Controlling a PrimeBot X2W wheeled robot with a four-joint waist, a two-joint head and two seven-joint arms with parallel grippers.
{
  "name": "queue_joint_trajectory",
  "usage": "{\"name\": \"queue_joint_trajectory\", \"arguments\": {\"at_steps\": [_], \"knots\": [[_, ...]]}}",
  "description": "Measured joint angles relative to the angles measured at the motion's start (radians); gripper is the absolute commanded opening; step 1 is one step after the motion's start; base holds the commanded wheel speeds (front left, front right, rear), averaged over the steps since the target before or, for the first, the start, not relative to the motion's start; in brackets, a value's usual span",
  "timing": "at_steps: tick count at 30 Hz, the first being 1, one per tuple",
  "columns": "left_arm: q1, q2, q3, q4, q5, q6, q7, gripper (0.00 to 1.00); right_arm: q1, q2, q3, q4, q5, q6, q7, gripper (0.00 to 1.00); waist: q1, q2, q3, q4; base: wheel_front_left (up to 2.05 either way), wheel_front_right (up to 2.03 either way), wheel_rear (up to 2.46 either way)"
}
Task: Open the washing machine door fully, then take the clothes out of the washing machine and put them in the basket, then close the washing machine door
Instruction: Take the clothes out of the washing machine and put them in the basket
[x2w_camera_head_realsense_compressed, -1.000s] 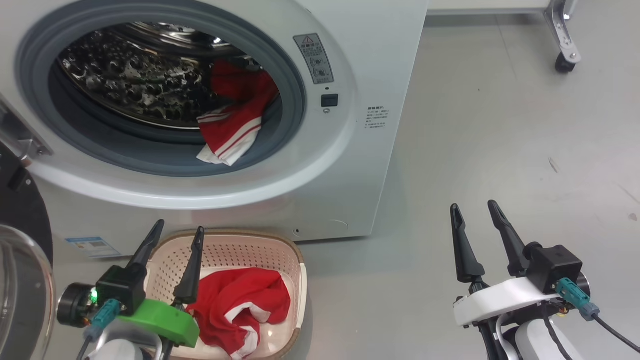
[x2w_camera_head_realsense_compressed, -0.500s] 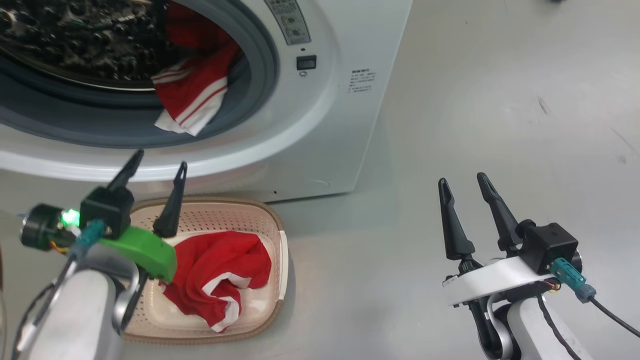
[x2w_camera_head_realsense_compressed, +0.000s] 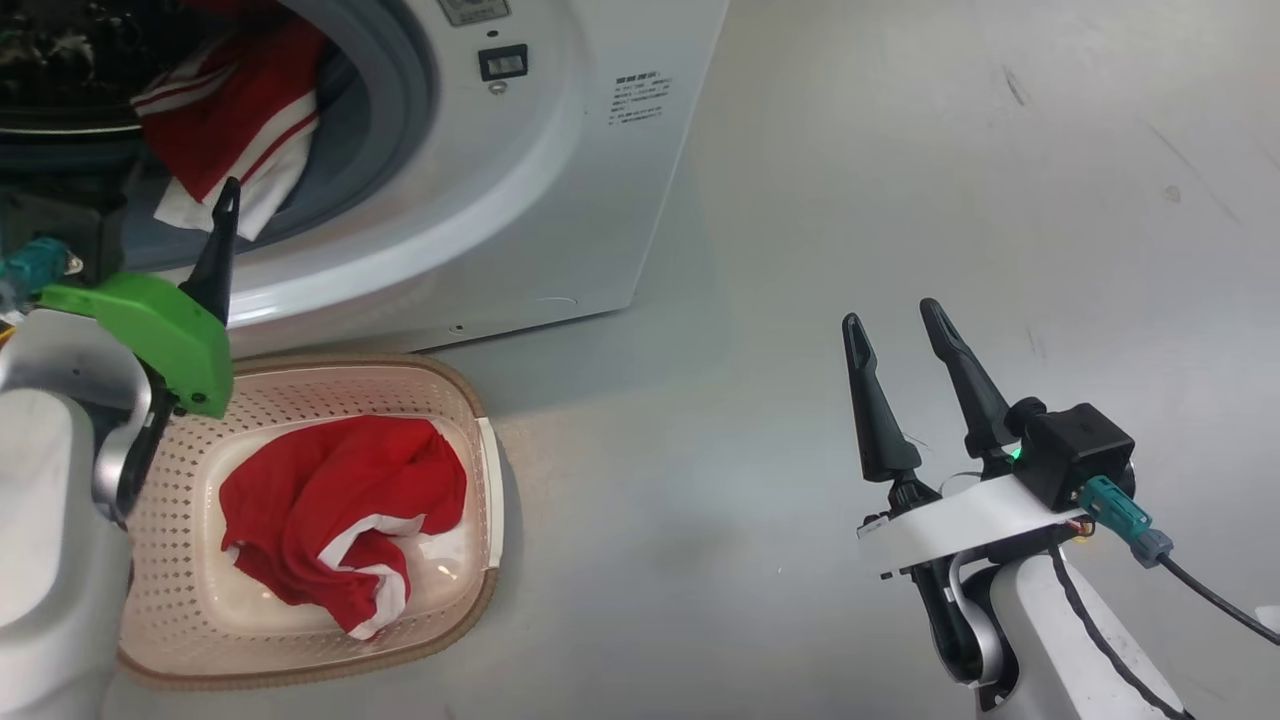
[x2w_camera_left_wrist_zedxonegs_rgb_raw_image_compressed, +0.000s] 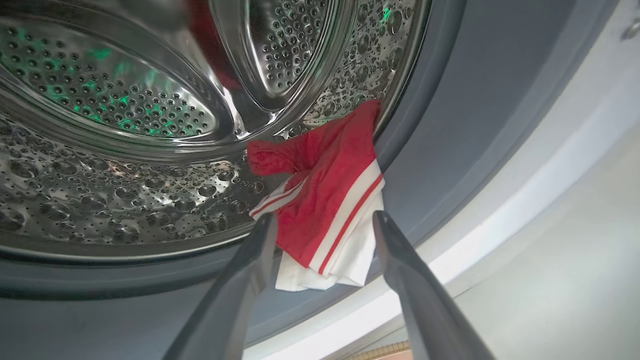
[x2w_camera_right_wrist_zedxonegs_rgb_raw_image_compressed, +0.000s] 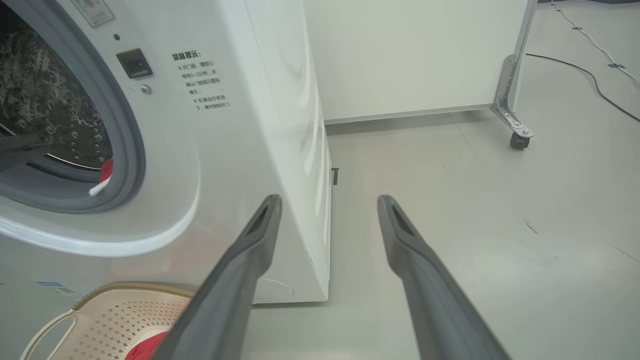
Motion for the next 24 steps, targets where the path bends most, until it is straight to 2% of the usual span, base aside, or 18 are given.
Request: {"name": "queue_joint_trajectory", "arguments": {"at_steps": [11, 24], "knots": [[-0.143, 0.027, -0.03, 0.105, -0.051, 0.0, 0.119, 1.0, -0.029, 0.014, 0.014, 0.025, 0.0, 0.006, -0.004, 1.0, 0.0, 0.0, 0.061, -0.073, 0.0, 0.0, 0.0], [-0.288, 0.038, 0.015, 0.228, -0.151, 0.0, 0.224, 1.0, -0.045, 0.023, 0.028, 0.045, 0.002, 0.01, -0.015, 1.0, 0.0, 0.0, 0.113, -0.121, 0.0, 0.0, 0.0]]}}
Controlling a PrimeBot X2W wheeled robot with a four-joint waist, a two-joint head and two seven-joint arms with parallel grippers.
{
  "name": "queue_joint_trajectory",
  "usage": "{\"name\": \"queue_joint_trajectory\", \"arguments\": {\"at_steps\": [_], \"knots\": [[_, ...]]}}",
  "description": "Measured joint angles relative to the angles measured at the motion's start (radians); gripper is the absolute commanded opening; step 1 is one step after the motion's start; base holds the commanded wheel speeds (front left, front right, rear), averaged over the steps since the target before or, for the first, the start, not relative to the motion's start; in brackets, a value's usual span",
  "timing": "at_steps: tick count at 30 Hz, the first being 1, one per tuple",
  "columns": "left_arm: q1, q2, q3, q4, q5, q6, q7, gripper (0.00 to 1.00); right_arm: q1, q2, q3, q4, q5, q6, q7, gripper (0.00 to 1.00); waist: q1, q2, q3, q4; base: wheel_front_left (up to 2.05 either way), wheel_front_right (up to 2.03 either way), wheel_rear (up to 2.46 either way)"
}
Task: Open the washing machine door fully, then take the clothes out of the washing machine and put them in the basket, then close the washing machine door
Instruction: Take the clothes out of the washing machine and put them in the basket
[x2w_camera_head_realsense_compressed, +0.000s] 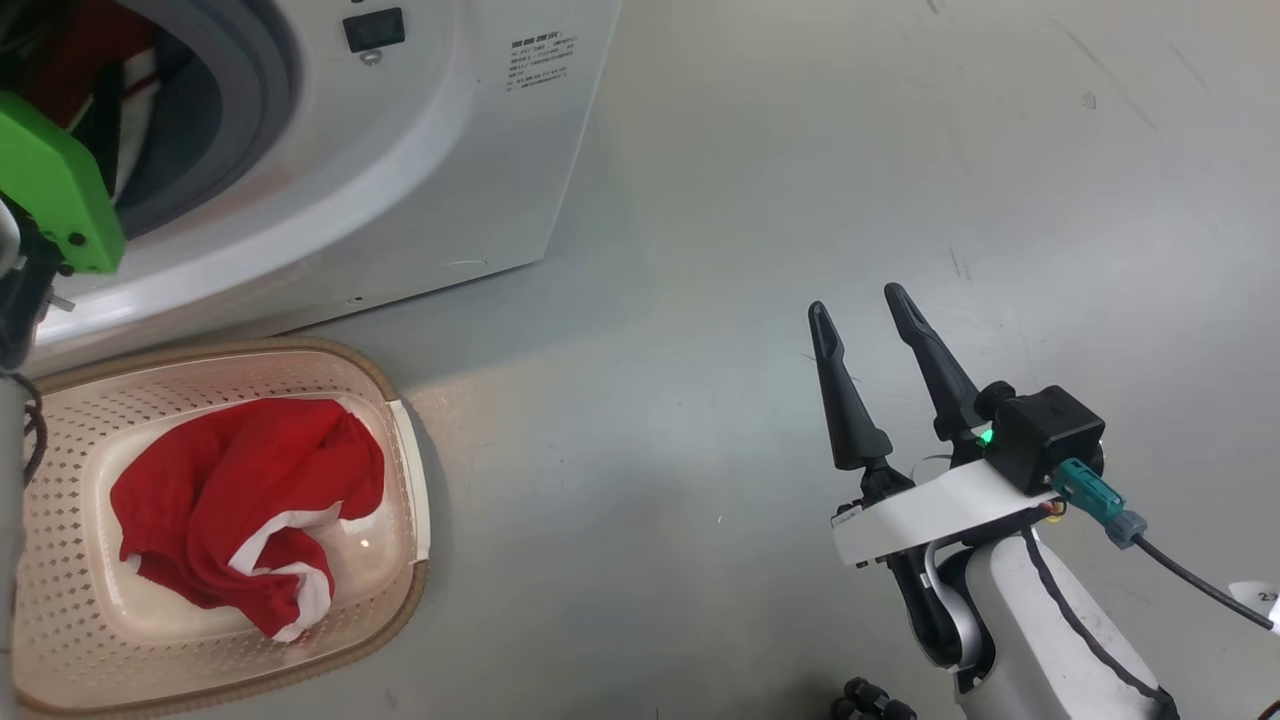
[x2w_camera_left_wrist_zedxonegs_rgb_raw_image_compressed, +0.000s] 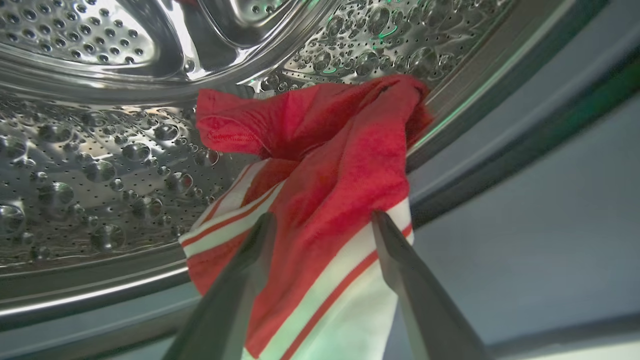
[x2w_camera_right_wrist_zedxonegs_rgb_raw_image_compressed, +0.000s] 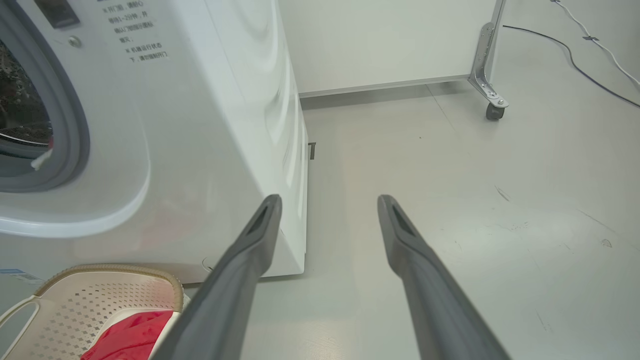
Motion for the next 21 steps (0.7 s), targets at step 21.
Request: {"name": "queue_joint_trajectory", "arguments": {"at_steps": [21], "knots": [[-0.158, 0.028, -0.002, 0.17, -0.091, 0.0, 0.184, 1.0, -0.051, 0.006, 0.008, 0.019, 0.002, 0.0, -0.006, 1.0, 0.0, 0.0, 0.05, -0.026, 0.0, 0.0, 0.0]]}}
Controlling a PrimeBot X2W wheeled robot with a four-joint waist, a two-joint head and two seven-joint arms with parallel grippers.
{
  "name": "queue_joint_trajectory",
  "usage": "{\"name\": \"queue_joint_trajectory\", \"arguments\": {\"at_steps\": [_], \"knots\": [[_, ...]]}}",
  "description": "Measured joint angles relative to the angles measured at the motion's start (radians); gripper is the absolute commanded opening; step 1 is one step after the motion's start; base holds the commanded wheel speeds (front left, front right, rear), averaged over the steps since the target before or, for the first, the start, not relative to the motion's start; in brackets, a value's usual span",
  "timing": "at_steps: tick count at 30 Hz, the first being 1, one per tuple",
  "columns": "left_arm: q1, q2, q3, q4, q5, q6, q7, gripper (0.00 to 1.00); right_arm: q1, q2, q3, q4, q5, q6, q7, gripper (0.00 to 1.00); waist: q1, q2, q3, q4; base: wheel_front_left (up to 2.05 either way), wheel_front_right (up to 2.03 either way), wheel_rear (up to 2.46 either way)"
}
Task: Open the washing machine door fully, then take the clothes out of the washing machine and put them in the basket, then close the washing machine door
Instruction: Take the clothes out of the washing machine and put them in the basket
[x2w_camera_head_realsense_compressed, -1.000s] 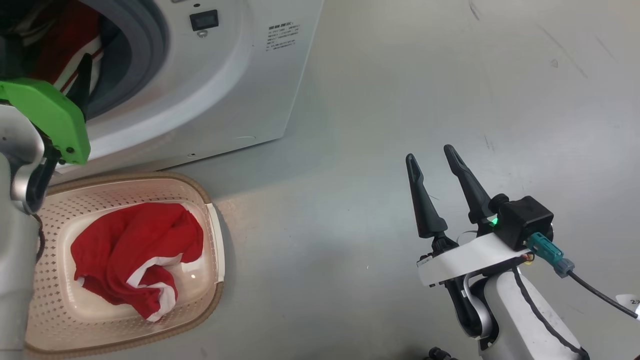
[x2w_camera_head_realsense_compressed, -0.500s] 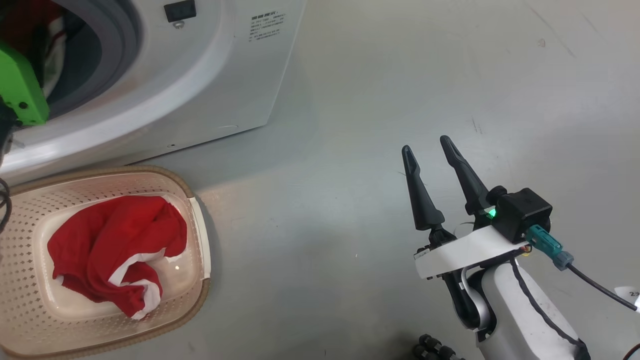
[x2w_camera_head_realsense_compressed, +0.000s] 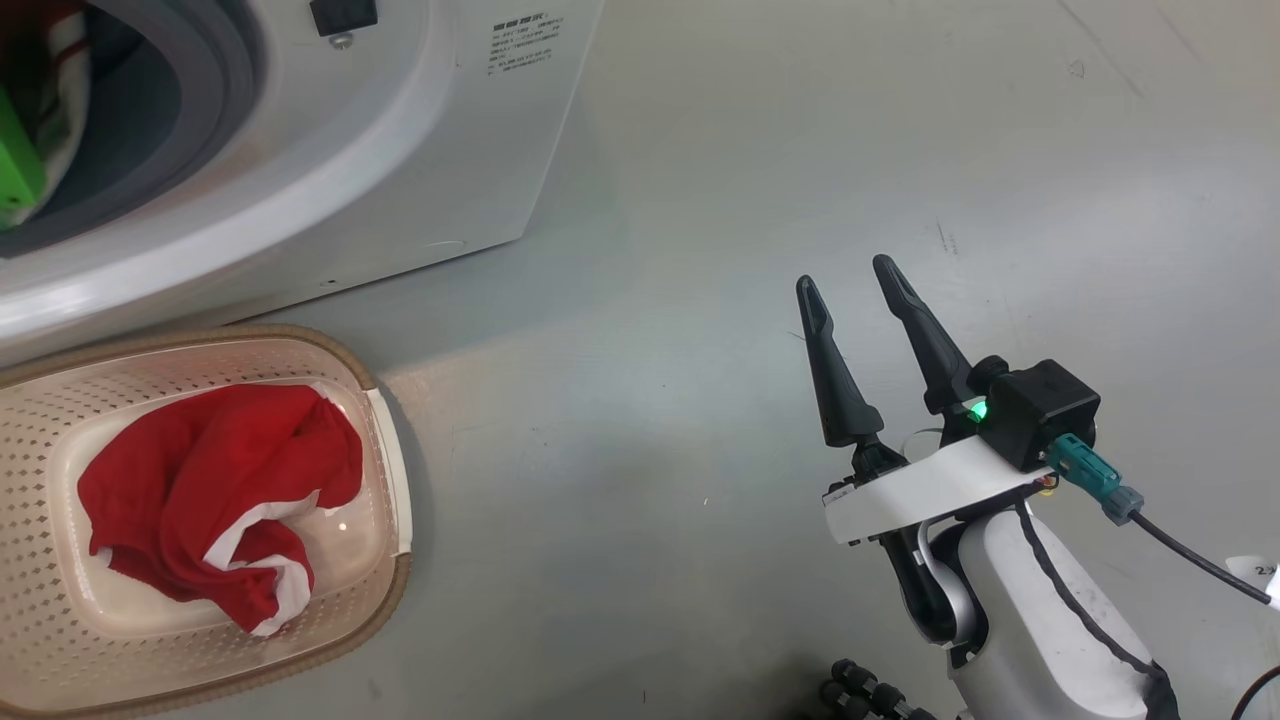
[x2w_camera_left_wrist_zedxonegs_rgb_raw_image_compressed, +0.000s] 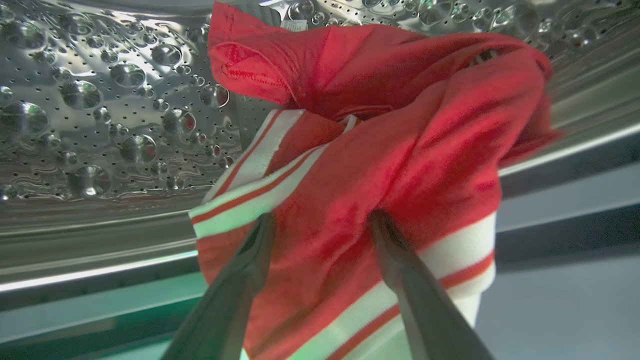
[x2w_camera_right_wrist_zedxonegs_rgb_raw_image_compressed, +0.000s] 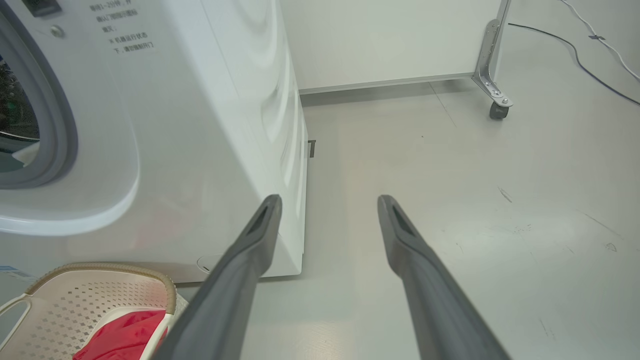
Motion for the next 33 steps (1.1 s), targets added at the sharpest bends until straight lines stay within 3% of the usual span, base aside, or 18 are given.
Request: {"name": "queue_joint_trajectory", "arguments": {"at_steps": [2, 3, 4, 17, 33], "knots": [[-0.007, 0.002, 0.0, 0.011, -0.009, 0.0, 0.012, 1.0, -0.002, 0.0, 0.0, 0.001, 0.0, 0.0, 0.0, 1.0, 0.0, 0.0, 0.002, 0.0, 0.0, 0.0, 0.0], [-0.01, 0.003, -0.001, 0.013, -0.014, 0.0, 0.014, 0.28, -0.002, 0.0, 0.0, 0.002, 0.0, 0.0, -0.003, 1.0, 0.0, 0.0, 0.002, -0.001, 0.0, 0.0, 0.0], [-0.013, 0.003, -0.002, 0.014, -0.016, 0.0, 0.014, 0.0, -0.003, 0.001, 0.0, 0.003, 0.0, 0.0, -0.003, 1.0, 0.0, 0.0, 0.003, -0.001, 0.0, 0.0, 0.0], [-0.028, -0.004, -0.058, 0.032, -0.021, -0.004, -0.03, 0.0, -0.021, 0.001, -0.004, 0.017, 0.0, 0.0, -0.004, 1.0, 0.0, 0.0, -0.006, 0.013, 0.0, 0.0, 0.0], [0.035, -0.037, -0.099, 0.046, -0.021, -0.004, -0.258, 0.0, -0.021, 0.002, -0.03, 0.037, 0.0, -0.001, -0.007, 1.0, 0.0, 0.0, -0.077, 0.05, 0.0, 0.0, 0.0]]}}
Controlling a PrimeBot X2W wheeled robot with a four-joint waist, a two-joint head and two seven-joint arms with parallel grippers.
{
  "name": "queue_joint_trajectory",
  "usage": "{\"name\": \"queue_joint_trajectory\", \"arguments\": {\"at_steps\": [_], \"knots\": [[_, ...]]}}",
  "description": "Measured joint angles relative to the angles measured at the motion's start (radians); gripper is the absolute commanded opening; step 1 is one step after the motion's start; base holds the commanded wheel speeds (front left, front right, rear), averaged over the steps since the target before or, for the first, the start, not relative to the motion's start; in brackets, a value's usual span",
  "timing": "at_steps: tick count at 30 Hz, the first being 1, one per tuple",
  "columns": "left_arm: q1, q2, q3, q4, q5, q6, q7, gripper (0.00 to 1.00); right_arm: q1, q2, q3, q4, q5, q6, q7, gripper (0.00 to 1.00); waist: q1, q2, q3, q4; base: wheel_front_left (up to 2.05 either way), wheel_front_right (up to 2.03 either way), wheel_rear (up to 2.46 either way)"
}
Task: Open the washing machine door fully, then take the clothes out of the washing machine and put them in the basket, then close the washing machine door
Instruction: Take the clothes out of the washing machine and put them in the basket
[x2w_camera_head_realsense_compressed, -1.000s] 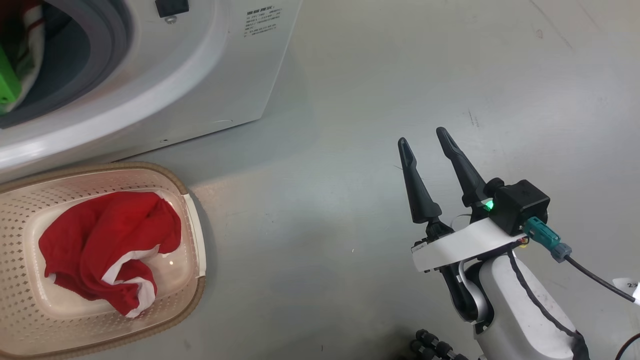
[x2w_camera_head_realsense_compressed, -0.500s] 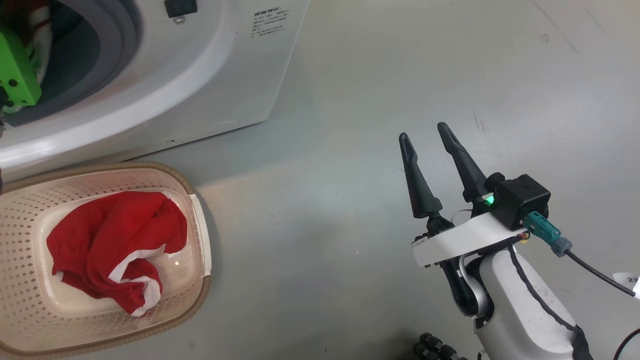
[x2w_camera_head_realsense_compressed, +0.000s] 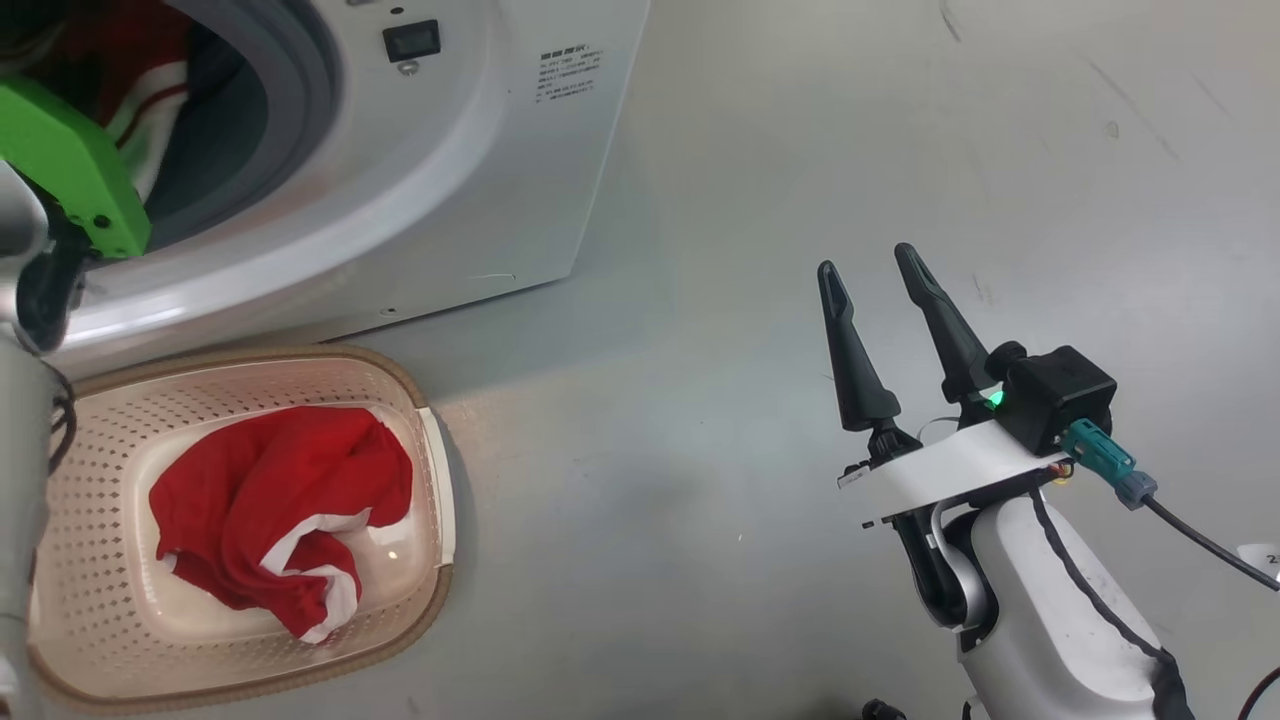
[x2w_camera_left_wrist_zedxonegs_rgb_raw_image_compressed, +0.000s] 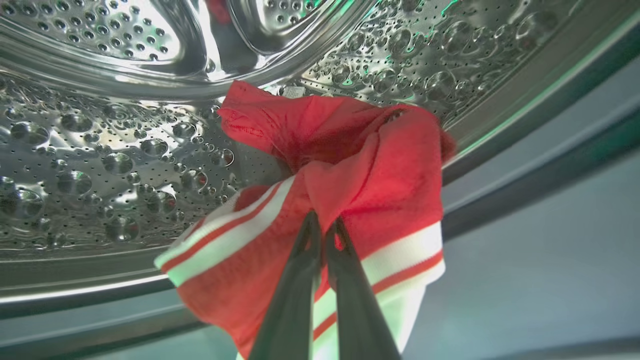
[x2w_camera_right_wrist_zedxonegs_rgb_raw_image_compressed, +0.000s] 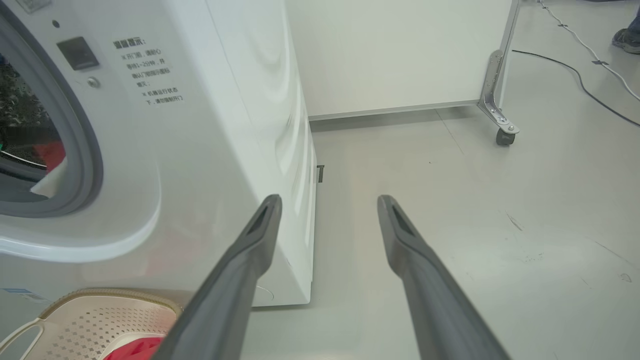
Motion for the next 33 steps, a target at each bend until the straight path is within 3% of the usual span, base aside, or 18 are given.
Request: {"name": "queue_joint_trajectory", "arguments": {"at_steps": [25, 33], "knots": [[0.226, -0.087, -0.072, 0.002, -0.064, 0.0, -0.354, 0.0, 0.072, -0.025, -0.044, 0.043, -0.003, 0.0, 0.0, 1.0, 0.0, 0.0, -0.211, 0.113, 0.0, 0.0, 0.0], [0.316, -0.084, -0.123, -0.002, -0.045, 0.0, -0.435, 0.0, 0.116, -0.034, -0.047, 0.048, -0.006, 0.0, 0.0, 1.0, 0.0, 0.0, -0.282, 0.152, 0.0, 0.0, 0.0]]}}
